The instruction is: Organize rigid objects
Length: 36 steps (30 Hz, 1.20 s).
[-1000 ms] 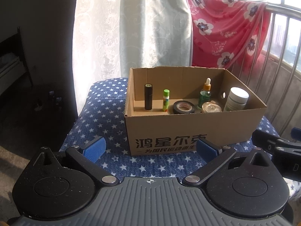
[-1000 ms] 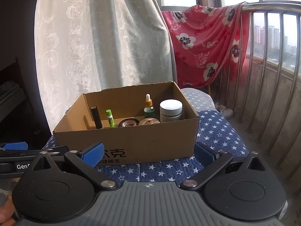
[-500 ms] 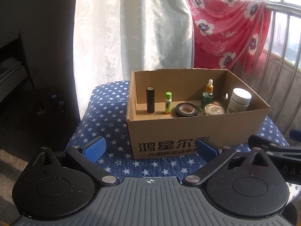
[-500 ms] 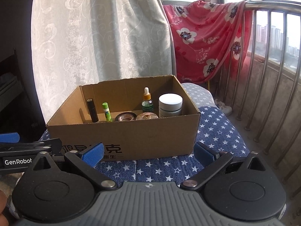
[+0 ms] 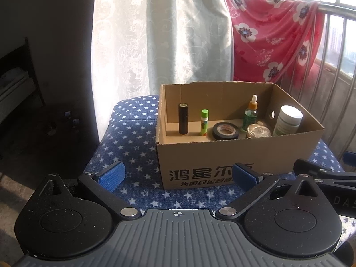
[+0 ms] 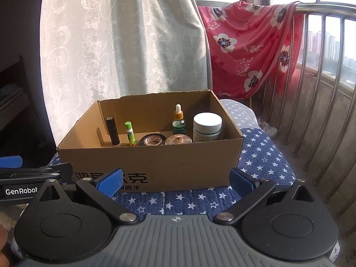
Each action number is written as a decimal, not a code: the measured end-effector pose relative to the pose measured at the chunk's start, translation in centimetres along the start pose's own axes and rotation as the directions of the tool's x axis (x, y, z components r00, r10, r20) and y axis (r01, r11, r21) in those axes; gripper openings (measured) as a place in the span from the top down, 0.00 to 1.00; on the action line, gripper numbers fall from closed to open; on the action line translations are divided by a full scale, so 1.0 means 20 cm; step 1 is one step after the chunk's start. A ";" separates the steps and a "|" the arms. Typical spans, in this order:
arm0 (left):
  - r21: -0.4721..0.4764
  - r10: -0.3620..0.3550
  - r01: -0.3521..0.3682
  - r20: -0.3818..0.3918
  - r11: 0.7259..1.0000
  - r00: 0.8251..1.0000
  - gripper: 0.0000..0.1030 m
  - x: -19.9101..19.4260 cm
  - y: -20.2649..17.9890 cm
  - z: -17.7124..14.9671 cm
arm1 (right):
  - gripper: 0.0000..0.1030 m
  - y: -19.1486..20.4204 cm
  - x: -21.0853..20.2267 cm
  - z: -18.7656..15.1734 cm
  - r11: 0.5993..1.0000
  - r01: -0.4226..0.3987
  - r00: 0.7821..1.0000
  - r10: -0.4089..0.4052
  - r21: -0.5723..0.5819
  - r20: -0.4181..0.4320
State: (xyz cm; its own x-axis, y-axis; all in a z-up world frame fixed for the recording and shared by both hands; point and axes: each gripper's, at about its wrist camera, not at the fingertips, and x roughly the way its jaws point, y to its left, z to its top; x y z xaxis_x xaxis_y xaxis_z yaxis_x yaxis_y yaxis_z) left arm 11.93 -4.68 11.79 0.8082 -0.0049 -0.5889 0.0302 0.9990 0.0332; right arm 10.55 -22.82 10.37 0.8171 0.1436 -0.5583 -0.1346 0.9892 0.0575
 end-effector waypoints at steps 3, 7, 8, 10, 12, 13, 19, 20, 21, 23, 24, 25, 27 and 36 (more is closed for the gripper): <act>-0.001 -0.002 0.002 0.000 1.000 1.000 0.00 0.00 0.00 0.00 | 0.00 0.00 0.00 0.00 1.000 0.003 1.000 -0.003 -0.001 0.002; -0.002 -0.001 0.001 -0.001 1.000 1.000 0.00 0.00 0.00 0.00 | 0.00 0.00 0.00 0.00 1.000 0.010 1.000 -0.010 -0.003 0.006; -0.002 -0.002 0.002 -0.001 1.000 1.000 0.00 0.00 0.00 0.00 | 0.00 0.00 0.00 0.00 1.000 0.010 1.000 -0.010 -0.003 0.006; -0.002 -0.003 0.003 -0.004 1.000 1.000 0.00 0.00 0.00 0.00 | 0.00 0.00 0.00 0.00 1.000 0.010 1.000 -0.010 -0.003 0.006; -0.005 -0.006 0.006 -0.007 1.000 1.000 0.00 0.00 0.00 0.00 | 0.00 0.00 0.00 0.00 1.000 0.011 1.000 -0.011 -0.003 0.006; -0.006 -0.006 0.006 -0.008 1.000 1.000 0.00 -0.01 0.00 0.00 | 0.00 0.00 0.00 0.00 1.000 0.010 1.000 -0.010 -0.003 0.006; -0.007 -0.005 0.005 -0.010 1.000 1.000 0.00 -0.01 0.01 0.00 | 0.00 0.00 0.00 0.00 1.000 0.009 1.000 -0.009 -0.001 0.002; -0.007 -0.006 0.006 -0.010 1.000 1.000 0.00 0.00 0.01 0.00 | 0.00 0.00 0.00 0.00 1.000 0.009 1.000 -0.009 -0.001 0.002; -0.008 -0.006 0.006 -0.010 1.000 1.000 0.00 0.00 0.01 0.00 | 0.00 0.00 0.00 0.00 1.000 0.009 1.000 -0.009 -0.001 0.002; -0.008 -0.006 0.006 -0.010 1.000 1.000 0.00 -0.01 0.01 0.00 | 0.00 0.00 0.00 0.00 1.000 0.009 1.000 -0.009 -0.002 0.002; -0.008 -0.006 0.006 -0.010 1.000 1.000 0.00 -0.01 0.01 0.00 | 0.00 0.00 0.00 0.00 1.000 0.009 1.000 -0.009 -0.002 0.002; -0.009 -0.006 0.006 -0.010 1.000 1.000 0.00 -0.01 0.01 0.00 | 0.00 0.00 0.00 0.00 1.000 0.009 1.000 -0.009 -0.002 0.003; -0.010 -0.006 0.005 -0.011 1.000 1.000 0.00 -0.01 0.01 0.00 | 0.00 0.00 0.00 0.01 1.000 0.010 1.000 -0.010 -0.002 0.002; -0.010 -0.006 0.006 -0.011 1.000 1.000 0.00 -0.01 0.02 0.00 | 0.00 0.00 0.00 0.01 1.000 0.009 1.000 -0.009 -0.002 0.001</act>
State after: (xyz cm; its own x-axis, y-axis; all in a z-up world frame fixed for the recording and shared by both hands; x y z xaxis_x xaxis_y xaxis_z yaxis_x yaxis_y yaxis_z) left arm 11.82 -4.36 11.83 0.8012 -0.0100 -0.5983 0.0288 0.9993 0.0218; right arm 10.53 -22.75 10.51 0.8190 0.1343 -0.5578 -0.1281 0.9905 0.0504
